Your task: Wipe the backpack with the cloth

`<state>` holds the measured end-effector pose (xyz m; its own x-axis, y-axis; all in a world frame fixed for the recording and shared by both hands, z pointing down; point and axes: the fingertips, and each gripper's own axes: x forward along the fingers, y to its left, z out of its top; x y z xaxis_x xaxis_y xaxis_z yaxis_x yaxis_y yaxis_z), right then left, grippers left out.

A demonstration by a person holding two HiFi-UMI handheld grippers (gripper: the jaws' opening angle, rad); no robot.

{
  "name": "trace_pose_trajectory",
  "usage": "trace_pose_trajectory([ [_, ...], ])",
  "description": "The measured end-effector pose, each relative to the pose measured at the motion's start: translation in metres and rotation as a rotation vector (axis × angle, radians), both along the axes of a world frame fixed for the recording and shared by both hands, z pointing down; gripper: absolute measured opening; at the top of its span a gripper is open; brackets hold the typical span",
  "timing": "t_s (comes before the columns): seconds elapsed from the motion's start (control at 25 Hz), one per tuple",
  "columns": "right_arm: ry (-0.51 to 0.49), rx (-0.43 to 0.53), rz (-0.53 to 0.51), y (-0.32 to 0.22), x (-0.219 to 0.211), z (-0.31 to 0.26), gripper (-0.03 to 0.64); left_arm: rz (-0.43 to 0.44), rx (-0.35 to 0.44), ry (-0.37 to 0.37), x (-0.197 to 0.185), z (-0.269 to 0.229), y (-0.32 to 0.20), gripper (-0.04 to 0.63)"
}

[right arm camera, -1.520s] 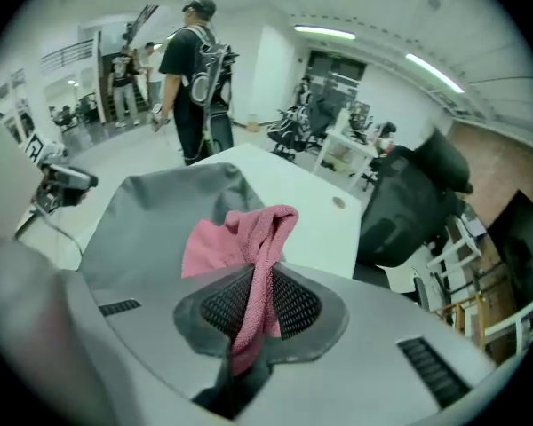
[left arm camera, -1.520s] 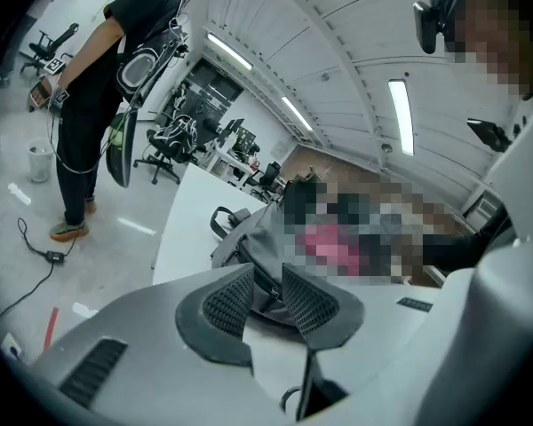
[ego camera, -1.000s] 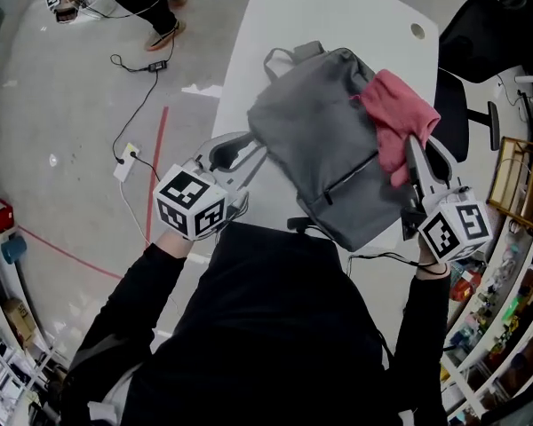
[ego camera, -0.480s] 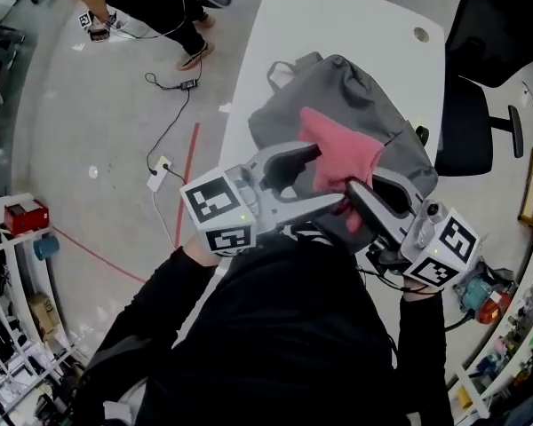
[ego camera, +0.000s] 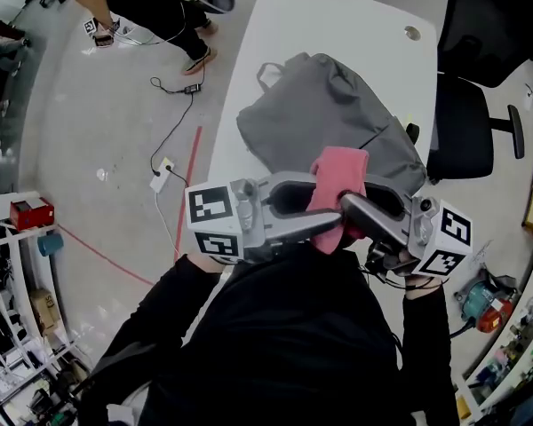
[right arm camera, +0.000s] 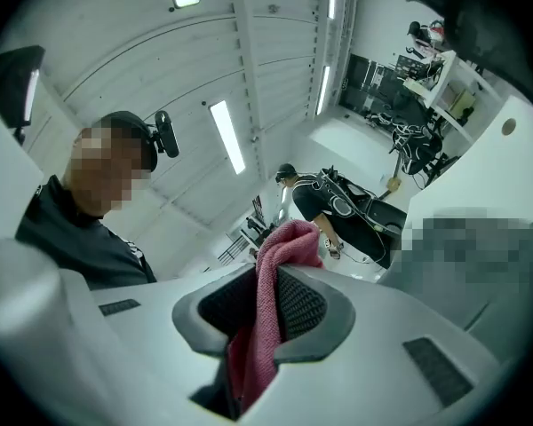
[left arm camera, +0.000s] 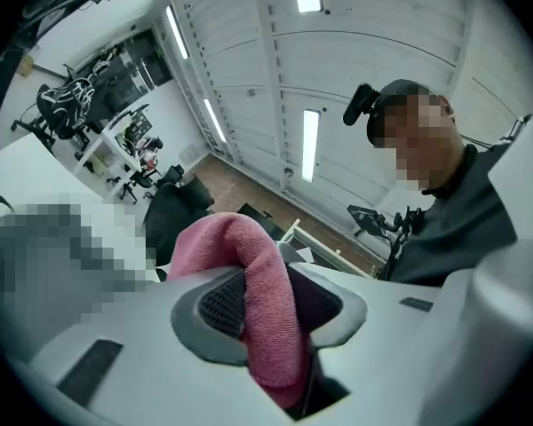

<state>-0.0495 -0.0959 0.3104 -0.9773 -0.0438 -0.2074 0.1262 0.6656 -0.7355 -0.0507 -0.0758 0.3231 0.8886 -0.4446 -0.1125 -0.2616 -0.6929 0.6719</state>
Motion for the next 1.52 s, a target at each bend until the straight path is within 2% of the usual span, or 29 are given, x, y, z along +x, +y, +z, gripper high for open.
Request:
trace_pose_trajectory([
  [0.04,-0.004,-0.005,0.012,-0.004,0.005,0.001,0.09,-0.029,-0.013,-0.003,-0.003,0.002,-0.003,0.108],
  [0.08,-0.004,-0.013,0.033,-0.009,0.011,0.003,0.13,-0.067,-0.026,-0.006,-0.01,0.005,-0.006,0.106],
  [0.12,0.006,-0.02,0.065,-0.015,0.017,0.007,0.132,-0.114,-0.037,-0.019,-0.021,0.008,-0.01,0.104],
  [0.16,0.031,-0.022,0.106,-0.022,0.024,0.014,0.132,-0.17,-0.043,-0.054,-0.035,0.013,-0.014,0.103],
  [0.2,0.073,-0.019,0.154,-0.029,0.031,0.023,0.132,-0.233,-0.045,-0.124,-0.053,0.021,-0.02,0.102],
  [0.24,0.133,-0.014,0.205,-0.036,0.037,0.036,0.132,-0.301,-0.041,-0.234,-0.075,0.03,-0.027,0.103],
  [0.32,0.295,0.005,0.3,-0.045,0.051,0.067,0.13,-0.416,-0.004,-0.546,-0.124,0.051,-0.046,0.103],
  [0.36,0.383,0.019,0.336,-0.047,0.057,0.083,0.13,-0.449,0.031,-0.703,-0.148,0.058,-0.057,0.103],
  [0.4,0.464,0.036,0.364,-0.046,0.063,0.097,0.13,-0.46,0.07,-0.823,-0.169,0.061,-0.07,0.103],
  [0.44,0.533,0.049,0.389,-0.044,0.07,0.109,0.13,-0.448,0.106,-0.894,-0.184,0.062,-0.084,0.103],
  [0.52,0.615,0.026,0.449,-0.038,0.083,0.129,0.13,-0.378,0.154,-0.936,-0.201,0.064,-0.116,0.102],
  [0.6,0.652,-0.053,0.525,-0.03,0.097,0.144,0.13,-0.283,0.183,-0.99,-0.205,0.076,-0.153,0.101],
  [0.72,0.697,-0.155,0.647,-0.015,0.114,0.157,0.13,-0.128,0.271,-1.153,-0.193,0.113,-0.203,0.103],
  [0.84,0.736,-0.217,0.742,0.004,0.122,0.161,0.13,0.041,0.395,-1.261,-0.162,0.157,-0.238,0.103],
  [0.96,0.767,-0.244,0.805,0.018,0.121,0.162,0.129,0.175,0.455,-1.305,-0.143,0.199,-0.256,0.103],
  [1.04,0.79,-0.263,0.831,0.025,0.115,0.165,0.129,0.209,0.426,-1.252,-0.143,0.213,-0.257,0.101],
  [1.12,0.803,-0.282,0.844,0.03,0.105,0.17,0.13,0.227,0.353,-1.158,-0.153,0.216,-0.247,0.101],
  [1.2,0.812,-0.29,0.841,0.03,0.092,0.176,0.13,0.269,0.266,-1.101,-0.174,0.224,-0.224,0.101],
  [1.4,0.904,-0.232,0.825,0.025,0.067,0.186,0.129,0.473,0.094,-1.074,-0.234,0.265,-0.116,0.101],
  [1.52,0.943,-0.22,0.815,0.023,0.064,0.188,0.129,0.568,0.011,-1.031,-0.261,0.271,-0.069,0.1],
])
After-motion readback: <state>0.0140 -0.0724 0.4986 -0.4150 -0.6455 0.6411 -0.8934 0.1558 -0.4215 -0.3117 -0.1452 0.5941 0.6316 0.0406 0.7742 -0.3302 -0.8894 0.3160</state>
